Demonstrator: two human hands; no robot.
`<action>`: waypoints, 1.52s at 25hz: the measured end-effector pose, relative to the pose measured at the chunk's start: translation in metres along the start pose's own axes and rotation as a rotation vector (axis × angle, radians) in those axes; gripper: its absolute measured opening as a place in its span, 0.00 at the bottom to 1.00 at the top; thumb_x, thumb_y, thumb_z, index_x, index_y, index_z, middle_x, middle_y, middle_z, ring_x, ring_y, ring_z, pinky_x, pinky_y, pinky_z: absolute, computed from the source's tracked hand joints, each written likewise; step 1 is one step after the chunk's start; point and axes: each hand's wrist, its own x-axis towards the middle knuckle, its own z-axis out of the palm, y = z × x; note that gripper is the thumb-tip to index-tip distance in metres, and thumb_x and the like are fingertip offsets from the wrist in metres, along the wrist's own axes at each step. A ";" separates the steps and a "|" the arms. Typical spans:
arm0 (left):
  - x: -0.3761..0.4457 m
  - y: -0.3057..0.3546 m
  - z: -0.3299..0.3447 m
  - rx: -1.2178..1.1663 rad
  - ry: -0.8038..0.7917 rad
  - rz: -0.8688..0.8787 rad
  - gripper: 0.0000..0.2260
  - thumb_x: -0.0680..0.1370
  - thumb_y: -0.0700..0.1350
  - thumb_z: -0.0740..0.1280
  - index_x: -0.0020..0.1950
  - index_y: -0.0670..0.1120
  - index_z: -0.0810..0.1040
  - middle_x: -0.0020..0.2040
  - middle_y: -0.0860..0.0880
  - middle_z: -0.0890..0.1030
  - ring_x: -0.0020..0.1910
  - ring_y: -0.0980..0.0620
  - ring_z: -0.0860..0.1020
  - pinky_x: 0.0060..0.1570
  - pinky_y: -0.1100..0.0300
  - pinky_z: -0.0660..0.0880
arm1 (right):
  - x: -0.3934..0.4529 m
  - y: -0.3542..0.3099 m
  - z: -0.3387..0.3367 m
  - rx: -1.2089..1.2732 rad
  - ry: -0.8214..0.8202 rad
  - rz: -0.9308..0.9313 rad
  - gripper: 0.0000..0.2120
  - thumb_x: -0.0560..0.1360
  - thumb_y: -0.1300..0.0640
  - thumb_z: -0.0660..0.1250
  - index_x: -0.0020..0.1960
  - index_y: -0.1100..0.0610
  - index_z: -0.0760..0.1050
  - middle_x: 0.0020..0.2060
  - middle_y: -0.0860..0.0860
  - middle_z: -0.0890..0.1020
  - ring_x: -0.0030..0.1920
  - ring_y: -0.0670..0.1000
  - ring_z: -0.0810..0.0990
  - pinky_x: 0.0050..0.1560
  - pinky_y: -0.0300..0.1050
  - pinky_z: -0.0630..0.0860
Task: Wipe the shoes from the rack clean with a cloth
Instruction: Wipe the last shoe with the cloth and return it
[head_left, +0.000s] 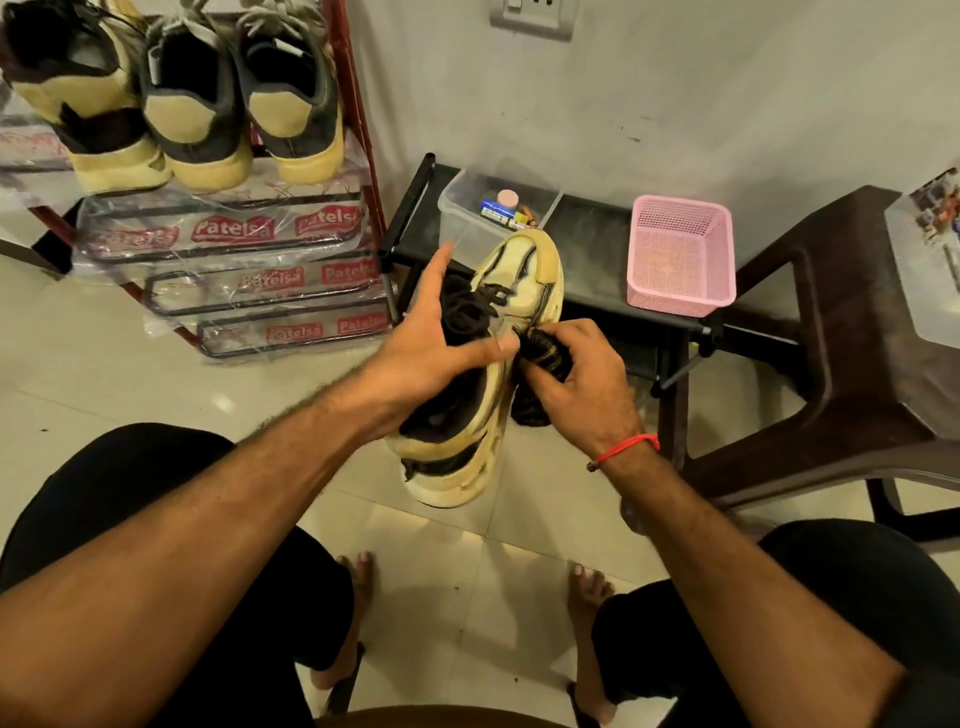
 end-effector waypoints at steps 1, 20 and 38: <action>0.002 -0.003 0.001 0.176 -0.018 0.083 0.50 0.73 0.39 0.78 0.83 0.59 0.48 0.66 0.67 0.71 0.64 0.73 0.71 0.62 0.71 0.69 | -0.002 0.001 0.003 0.002 -0.013 0.017 0.10 0.74 0.58 0.73 0.55 0.56 0.80 0.49 0.49 0.75 0.47 0.44 0.75 0.49 0.22 0.67; 0.000 -0.003 0.005 0.092 0.204 0.213 0.39 0.76 0.24 0.64 0.79 0.57 0.66 0.67 0.58 0.77 0.63 0.64 0.78 0.60 0.58 0.80 | 0.014 -0.001 -0.017 -0.129 0.137 -0.294 0.20 0.74 0.66 0.72 0.65 0.61 0.76 0.62 0.55 0.76 0.64 0.53 0.74 0.71 0.46 0.69; 0.001 -0.011 0.007 0.173 0.108 0.270 0.40 0.74 0.22 0.63 0.77 0.58 0.70 0.71 0.56 0.76 0.70 0.59 0.74 0.66 0.51 0.78 | 0.031 0.019 -0.027 -0.256 0.109 -0.260 0.17 0.71 0.69 0.70 0.59 0.60 0.77 0.56 0.56 0.78 0.58 0.56 0.75 0.65 0.44 0.69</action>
